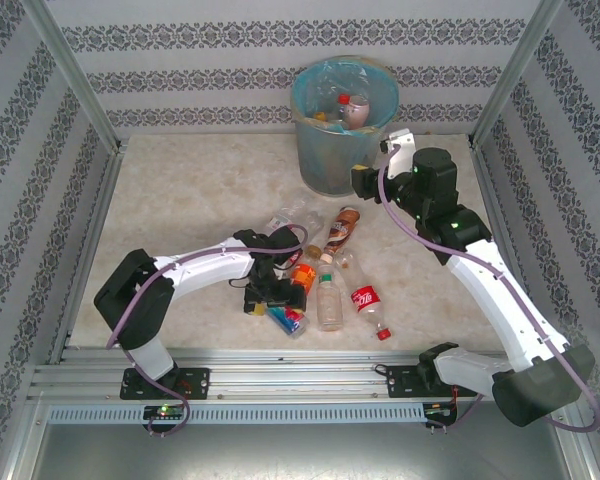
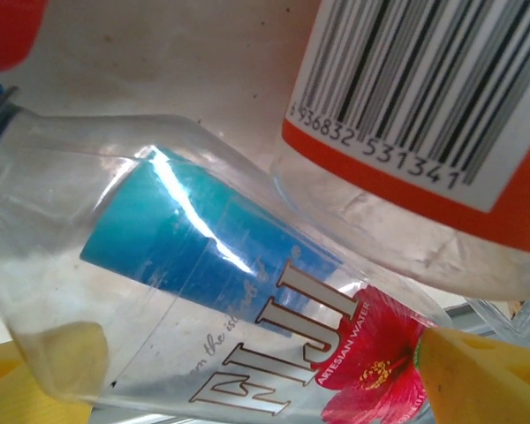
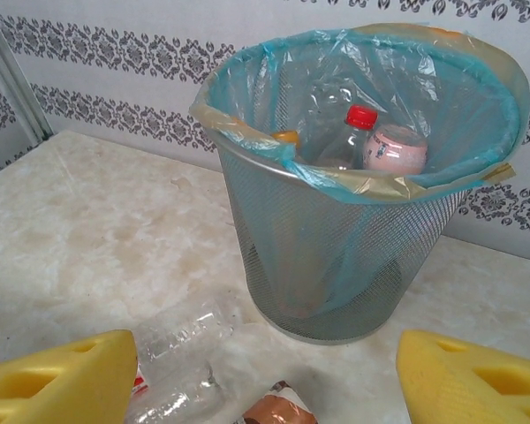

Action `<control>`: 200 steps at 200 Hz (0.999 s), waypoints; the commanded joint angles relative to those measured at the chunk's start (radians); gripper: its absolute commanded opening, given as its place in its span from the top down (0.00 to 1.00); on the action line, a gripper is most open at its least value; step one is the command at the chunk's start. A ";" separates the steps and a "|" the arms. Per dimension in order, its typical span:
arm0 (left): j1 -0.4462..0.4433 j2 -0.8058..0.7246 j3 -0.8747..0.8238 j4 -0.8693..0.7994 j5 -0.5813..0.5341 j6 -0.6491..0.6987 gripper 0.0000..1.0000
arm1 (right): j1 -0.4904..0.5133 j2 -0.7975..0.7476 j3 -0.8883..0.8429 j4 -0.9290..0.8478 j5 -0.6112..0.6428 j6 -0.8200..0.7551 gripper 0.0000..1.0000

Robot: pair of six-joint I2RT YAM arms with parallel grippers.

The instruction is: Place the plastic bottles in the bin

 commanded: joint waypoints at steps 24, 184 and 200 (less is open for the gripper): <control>0.010 -0.053 -0.081 -0.070 -0.129 0.021 0.07 | -0.013 -0.026 -0.035 -0.002 -0.011 -0.006 0.23; 0.053 -0.186 -0.236 -0.032 -0.096 0.022 0.13 | 0.009 0.033 0.001 0.020 -0.018 0.029 0.23; 0.054 -0.187 -0.259 -0.037 -0.082 0.026 0.16 | 0.009 0.036 -0.005 0.025 -0.017 0.031 0.23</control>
